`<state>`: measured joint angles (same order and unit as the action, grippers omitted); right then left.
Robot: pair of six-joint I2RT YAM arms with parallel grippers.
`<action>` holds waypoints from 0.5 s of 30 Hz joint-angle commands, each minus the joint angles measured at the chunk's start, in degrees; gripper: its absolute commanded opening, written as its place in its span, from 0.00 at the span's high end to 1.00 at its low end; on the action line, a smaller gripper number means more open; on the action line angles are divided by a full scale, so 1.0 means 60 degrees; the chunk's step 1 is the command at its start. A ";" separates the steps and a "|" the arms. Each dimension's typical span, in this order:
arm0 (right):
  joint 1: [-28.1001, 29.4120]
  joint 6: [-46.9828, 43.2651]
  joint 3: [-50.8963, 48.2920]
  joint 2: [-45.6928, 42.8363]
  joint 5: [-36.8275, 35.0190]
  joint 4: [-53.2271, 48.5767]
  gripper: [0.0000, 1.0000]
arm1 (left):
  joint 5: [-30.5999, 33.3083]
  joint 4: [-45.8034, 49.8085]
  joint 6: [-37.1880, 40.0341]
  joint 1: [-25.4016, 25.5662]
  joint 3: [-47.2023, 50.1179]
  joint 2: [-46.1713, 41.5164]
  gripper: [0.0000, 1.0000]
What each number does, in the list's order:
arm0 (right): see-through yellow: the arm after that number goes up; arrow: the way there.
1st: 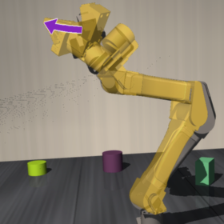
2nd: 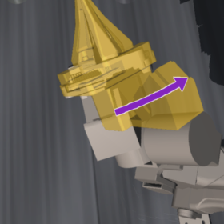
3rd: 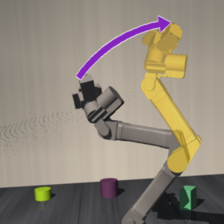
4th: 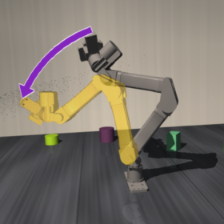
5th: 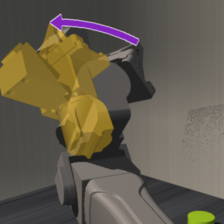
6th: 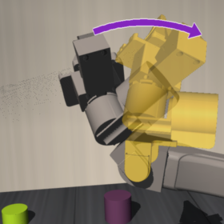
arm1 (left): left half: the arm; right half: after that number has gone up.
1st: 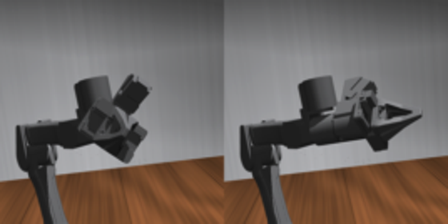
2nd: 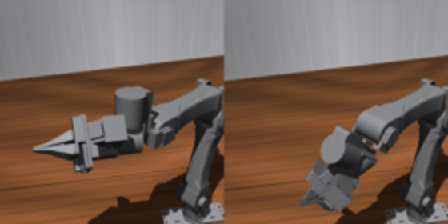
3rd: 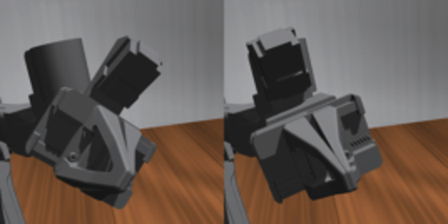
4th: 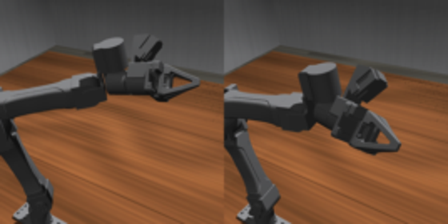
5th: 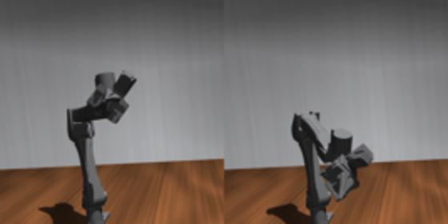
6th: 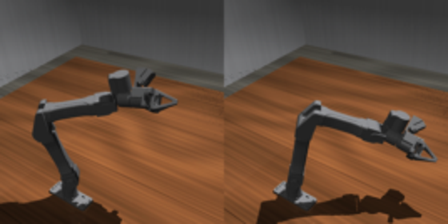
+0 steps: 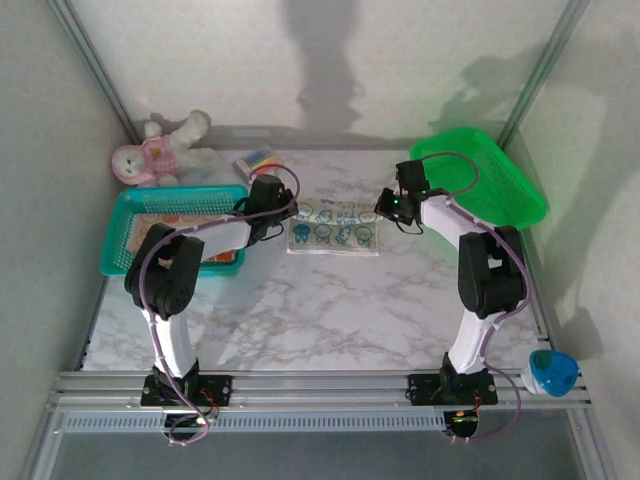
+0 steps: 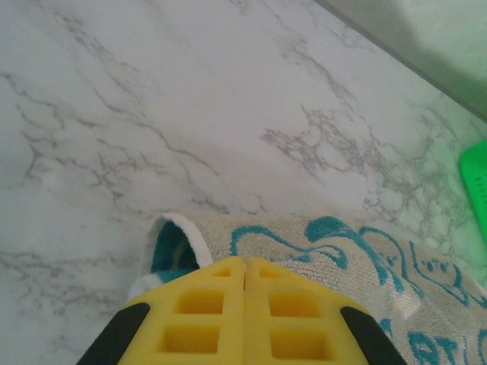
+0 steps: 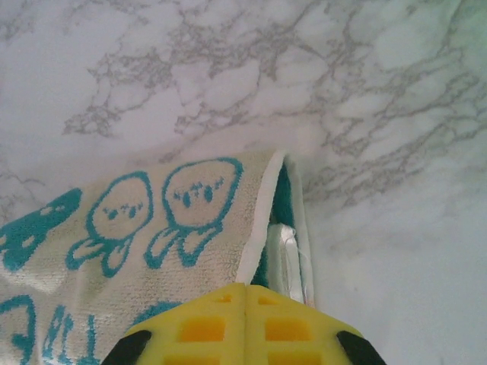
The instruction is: Fold and stack the towels
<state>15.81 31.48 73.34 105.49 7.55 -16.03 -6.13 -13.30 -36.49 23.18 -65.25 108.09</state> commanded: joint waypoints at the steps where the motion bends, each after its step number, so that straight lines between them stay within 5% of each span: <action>1: 0.0071 -0.0091 -0.0481 -0.0479 -0.0094 0.0217 1.00 | 0.0392 -0.0661 -0.0202 0.0033 0.0647 -0.0656 1.00; 15: 0.0277 -0.0057 -0.1455 -0.0923 -0.0365 0.0473 1.00 | 0.0540 -0.1775 -0.0363 0.0207 0.2294 -0.1427 1.00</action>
<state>17.19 31.51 65.84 102.19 7.29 -13.87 -5.08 -21.32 -37.78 23.94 -52.84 102.19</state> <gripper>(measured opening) 0.036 0.032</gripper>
